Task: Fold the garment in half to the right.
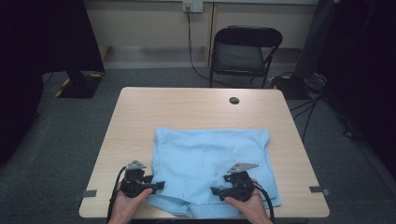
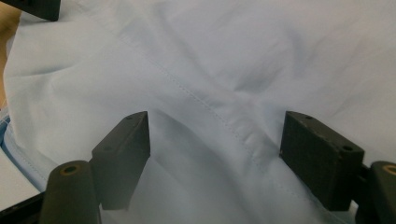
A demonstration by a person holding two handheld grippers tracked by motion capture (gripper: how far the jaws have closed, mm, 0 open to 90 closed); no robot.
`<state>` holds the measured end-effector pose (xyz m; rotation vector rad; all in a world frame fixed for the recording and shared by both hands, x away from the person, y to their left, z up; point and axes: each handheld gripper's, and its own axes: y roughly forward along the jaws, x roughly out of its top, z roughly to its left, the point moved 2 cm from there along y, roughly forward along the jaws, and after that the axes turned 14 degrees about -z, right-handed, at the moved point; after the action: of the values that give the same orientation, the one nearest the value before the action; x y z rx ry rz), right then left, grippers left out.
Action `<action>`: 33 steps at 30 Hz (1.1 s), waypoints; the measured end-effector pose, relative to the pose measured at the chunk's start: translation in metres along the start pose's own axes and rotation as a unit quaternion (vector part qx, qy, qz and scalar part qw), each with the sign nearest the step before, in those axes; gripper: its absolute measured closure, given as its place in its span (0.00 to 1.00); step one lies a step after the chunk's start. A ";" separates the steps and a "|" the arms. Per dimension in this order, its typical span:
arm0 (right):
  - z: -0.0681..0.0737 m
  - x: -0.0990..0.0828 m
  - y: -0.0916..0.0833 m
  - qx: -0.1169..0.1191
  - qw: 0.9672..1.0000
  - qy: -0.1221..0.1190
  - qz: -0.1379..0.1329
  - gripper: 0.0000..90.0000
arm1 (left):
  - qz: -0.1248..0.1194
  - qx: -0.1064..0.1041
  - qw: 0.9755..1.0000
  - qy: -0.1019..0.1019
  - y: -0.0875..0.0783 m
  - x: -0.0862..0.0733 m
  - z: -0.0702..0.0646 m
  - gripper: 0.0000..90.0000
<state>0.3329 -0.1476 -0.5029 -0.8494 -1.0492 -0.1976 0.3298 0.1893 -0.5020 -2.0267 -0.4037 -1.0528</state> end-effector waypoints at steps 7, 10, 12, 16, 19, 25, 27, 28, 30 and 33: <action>-0.001 0.003 0.005 -0.008 1.000 0.000 -0.005 0.26 | 0.007 -0.004 1.000 0.006 0.013 0.005 -0.005 0.70; -0.002 0.005 0.010 -0.011 1.000 -0.006 -0.008 0.25 | 0.011 -0.001 1.000 0.000 0.017 0.008 -0.003 0.80; -0.002 0.007 0.013 -0.013 1.000 -0.009 -0.010 0.25 | 0.015 0.002 1.000 0.006 0.020 0.011 -0.001 0.86; -0.005 0.009 0.016 -0.019 1.000 -0.011 -0.013 0.25 | 0.012 0.004 1.000 0.002 0.026 0.015 0.001 0.90; -0.007 0.009 0.015 -0.018 1.000 -0.006 -0.010 0.25 | 0.008 0.005 1.000 0.007 0.024 0.014 0.000 0.92; -0.003 0.012 -0.007 0.014 1.000 0.007 -0.020 0.24 | -0.001 -0.002 1.000 0.004 0.018 0.013 0.001 0.94; 0.006 0.015 -0.021 0.030 0.999 -0.003 -0.041 0.29 | -0.003 -0.004 1.000 0.006 0.017 0.013 -0.001 0.94; 0.012 0.015 -0.027 0.045 0.998 -0.005 -0.047 0.29 | -0.003 -0.006 1.000 0.007 0.016 0.013 -0.002 0.94; 0.027 0.014 -0.037 0.069 0.996 -0.019 -0.054 0.30 | -0.006 -0.008 1.000 0.010 0.015 0.013 -0.004 0.94; 0.048 0.006 -0.045 0.102 0.993 -0.036 -0.051 0.35 | -0.009 -0.010 1.000 0.009 0.013 0.014 -0.004 0.94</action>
<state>0.2797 -0.1429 -0.4636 -0.6220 -1.1606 -0.1433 0.3435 0.1766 -0.4965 -2.0333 -0.4045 -1.0892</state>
